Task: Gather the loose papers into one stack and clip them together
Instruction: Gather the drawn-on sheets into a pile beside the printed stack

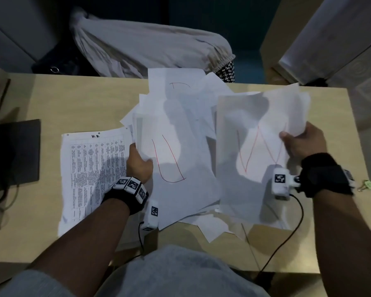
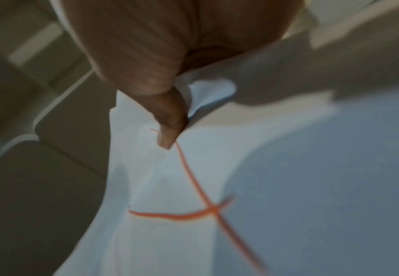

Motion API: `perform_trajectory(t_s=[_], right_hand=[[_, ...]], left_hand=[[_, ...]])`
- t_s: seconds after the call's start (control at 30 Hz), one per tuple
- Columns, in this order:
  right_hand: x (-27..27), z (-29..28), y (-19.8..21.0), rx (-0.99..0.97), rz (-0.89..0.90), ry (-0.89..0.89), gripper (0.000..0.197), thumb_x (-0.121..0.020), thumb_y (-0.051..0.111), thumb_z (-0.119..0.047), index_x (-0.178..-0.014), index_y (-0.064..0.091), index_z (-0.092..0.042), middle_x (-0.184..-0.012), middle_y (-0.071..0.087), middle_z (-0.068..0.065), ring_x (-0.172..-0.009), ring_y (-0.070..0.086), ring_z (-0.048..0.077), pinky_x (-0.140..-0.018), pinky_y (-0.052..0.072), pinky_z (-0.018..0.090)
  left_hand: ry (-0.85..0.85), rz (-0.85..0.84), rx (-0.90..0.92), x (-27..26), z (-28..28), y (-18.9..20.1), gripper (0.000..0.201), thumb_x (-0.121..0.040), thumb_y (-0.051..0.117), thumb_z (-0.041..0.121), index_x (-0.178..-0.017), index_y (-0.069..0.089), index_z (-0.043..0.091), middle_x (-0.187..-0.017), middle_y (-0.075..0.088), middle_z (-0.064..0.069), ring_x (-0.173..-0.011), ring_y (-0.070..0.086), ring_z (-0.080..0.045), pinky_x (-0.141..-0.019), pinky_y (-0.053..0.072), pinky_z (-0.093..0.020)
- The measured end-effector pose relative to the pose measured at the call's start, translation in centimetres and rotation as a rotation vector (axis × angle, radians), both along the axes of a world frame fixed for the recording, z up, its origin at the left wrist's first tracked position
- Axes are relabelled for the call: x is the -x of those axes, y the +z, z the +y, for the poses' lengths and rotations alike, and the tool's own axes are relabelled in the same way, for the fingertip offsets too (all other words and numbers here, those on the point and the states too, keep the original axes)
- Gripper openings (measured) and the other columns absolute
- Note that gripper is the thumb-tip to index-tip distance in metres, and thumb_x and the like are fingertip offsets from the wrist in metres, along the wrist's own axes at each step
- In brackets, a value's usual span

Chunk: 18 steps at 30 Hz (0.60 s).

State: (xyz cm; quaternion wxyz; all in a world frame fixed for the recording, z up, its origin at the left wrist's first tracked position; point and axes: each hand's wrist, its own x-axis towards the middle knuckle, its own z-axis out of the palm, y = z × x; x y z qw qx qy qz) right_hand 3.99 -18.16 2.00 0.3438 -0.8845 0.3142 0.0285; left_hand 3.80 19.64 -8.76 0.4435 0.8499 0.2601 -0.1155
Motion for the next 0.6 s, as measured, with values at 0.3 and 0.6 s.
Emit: perform_trajectory(t_s=[0.3,0.6], right_hand=[[-0.9,1.8,-2.2,-0.142,-0.017,0.083,0.037,-0.083,0.07,-0.019,-0.117,0.061,-0.005,-0.114,0.067,0.016,-0.098,0.062,0.02,-0.076,0.04,0.025],[-3.0,11.9,-9.2,-0.194,0.154,0.243,0.043,-0.085,0.067,-0.03,-0.12,0.058,-0.007,-0.12,0.064,0.015,-0.109,0.06,0.031,-0.082,0.044,0.028]], left_hand=[[-0.021,-0.081,0.067,0.5,-1.6,0.9,0.051,-0.082,0.061,-0.002,-0.13,0.045,0.006,-0.111,0.06,-0.012,-0.093,0.053,-0.018,-0.083,0.043,-0.023],[0.098,0.041,0.455,0.8,-1.9,0.1,0.077,-0.085,0.05,0.065,-0.145,0.034,0.018,-0.146,0.039,0.006,-0.137,0.034,-0.014,-0.117,0.025,-0.042]])
